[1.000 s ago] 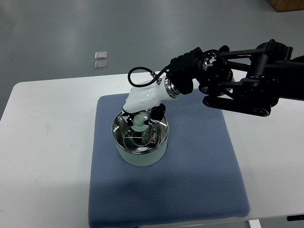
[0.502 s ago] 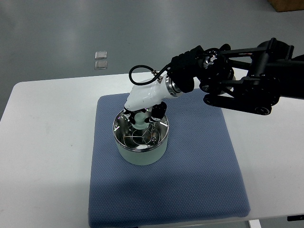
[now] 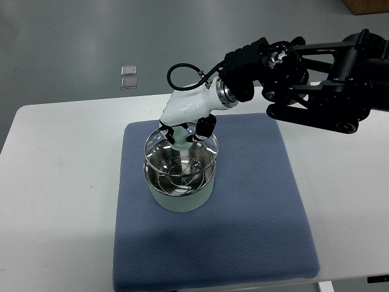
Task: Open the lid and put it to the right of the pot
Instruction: 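Lift the glass lid off the saucepan with the right hand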
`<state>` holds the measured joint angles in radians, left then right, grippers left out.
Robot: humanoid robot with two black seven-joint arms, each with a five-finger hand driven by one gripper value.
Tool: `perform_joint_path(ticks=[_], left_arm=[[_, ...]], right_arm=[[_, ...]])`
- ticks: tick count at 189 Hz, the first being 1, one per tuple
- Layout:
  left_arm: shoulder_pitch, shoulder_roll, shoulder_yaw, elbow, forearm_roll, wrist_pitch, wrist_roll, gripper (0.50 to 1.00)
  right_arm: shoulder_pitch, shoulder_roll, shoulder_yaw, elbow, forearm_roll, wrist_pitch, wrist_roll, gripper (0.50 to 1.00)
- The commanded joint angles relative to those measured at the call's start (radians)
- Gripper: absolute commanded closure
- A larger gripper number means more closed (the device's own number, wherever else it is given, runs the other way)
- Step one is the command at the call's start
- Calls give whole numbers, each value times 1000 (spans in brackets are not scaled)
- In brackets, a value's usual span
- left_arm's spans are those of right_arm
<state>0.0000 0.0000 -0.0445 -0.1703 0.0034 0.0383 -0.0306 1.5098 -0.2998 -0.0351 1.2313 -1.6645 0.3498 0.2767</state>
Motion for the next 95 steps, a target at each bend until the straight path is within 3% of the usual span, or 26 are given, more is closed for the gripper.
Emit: perform_joint_path(ticks=[1,30,95], left_arm=[[0,0,0,0,0,0,0,500],[0,0,0,0,0,0,0,500],[0,0,0,0,0,0,0,500]], right_arm=[[4,-18,0,14,3,2,1,1000],[17,-42,0,27,5,2,1,1000],[26,-199,0,28,5,0,1,1000]])
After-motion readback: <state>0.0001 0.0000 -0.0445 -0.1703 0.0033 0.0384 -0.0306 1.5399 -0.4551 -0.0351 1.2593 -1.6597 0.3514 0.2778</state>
